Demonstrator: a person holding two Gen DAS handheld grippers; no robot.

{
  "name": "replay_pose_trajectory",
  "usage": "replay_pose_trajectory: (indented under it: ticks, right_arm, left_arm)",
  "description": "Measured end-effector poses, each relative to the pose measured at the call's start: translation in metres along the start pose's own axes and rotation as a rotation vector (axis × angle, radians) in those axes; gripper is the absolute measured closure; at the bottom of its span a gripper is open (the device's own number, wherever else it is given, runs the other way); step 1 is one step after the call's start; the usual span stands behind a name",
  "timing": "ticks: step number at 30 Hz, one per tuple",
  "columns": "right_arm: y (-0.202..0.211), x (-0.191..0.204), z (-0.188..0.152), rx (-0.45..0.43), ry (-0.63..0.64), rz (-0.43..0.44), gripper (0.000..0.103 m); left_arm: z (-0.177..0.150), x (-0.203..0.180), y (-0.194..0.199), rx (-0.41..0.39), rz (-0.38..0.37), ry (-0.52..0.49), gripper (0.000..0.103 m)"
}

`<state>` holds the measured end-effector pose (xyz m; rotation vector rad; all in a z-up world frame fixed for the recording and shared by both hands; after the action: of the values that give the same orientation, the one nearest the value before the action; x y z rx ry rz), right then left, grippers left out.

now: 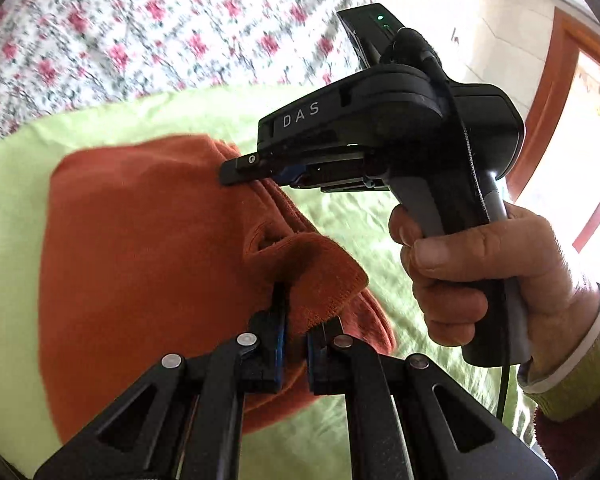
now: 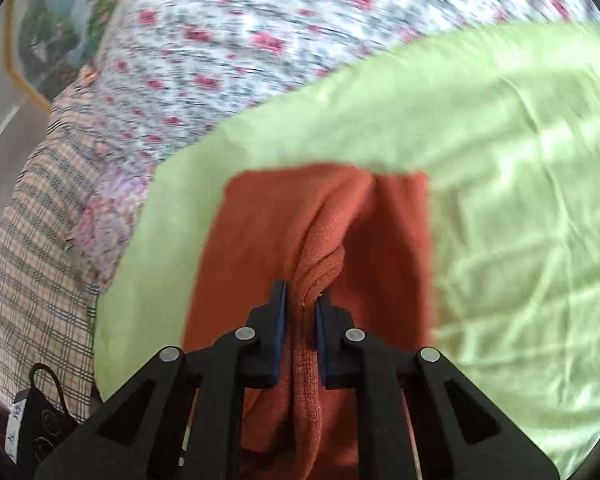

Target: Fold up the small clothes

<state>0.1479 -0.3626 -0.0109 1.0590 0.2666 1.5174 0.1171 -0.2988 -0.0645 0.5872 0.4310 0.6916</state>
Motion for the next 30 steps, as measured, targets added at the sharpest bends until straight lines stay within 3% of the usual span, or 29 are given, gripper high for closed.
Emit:
replay_pose_trajectory:
  ticks: [6,10,14,20,23,25,26,28,29,30]
  right_arm:
    - [0.005,-0.027,-0.007,-0.02,-0.027,-0.013,0.09]
    - [0.0,-0.032,-0.014,-0.009,0.023,-0.111,0.09]
    - [-0.004,-0.034,-0.019,-0.011,0.054,-0.162,0.09]
    - [0.004,-0.031,-0.025,-0.025,0.066,-0.215,0.089]
    - [0.012,-0.03,-0.033,-0.021,0.056,-0.236,0.089]
    - [0.019,-0.031,-0.037,-0.036,0.027,-0.217,0.089]
    - [0.026,-0.032,-0.038,-0.048,0.007,-0.207,0.086]
    - [0.034,-0.035,-0.038,-0.072,-0.032,-0.178,0.065]
    - [0.038,-0.038,-0.037,-0.086,-0.06,-0.142,0.046]
    - [0.038,-0.039,-0.037,-0.092,-0.074,-0.123,0.04]
  left_arm:
    - [-0.006,-0.011,-0.014,0.031,-0.014,-0.018,0.095]
    - [-0.008,-0.007,-0.02,0.067,-0.031,-0.014,0.093]
    - [-0.01,-0.006,-0.017,0.089,-0.05,-0.016,0.084]
    - [-0.023,0.014,0.025,0.088,-0.061,0.005,0.052]
    - [-0.027,0.048,0.05,0.072,-0.022,0.079,0.035]
    - [-0.027,0.075,0.063,0.058,0.003,0.144,0.03]
    - [-0.025,0.089,0.066,0.052,0.012,0.175,0.027]
    - [-0.026,0.111,0.071,0.048,0.023,0.237,0.021]
    - [-0.025,0.128,0.067,0.053,0.027,0.276,0.021]
    - [-0.025,0.139,0.065,0.064,0.028,0.306,0.021]
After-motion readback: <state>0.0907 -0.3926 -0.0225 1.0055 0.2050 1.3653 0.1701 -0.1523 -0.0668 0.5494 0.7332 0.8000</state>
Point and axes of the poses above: each gripper's, at about its wrist camera, not at the fingertips, and y roughly against the way its jaws point, x to its left, z to its top, the point moved 5 cm from there along -y, roughly the way its jaws point, and after that the axes turned 1 degree about -y, right-handed, at the moved point
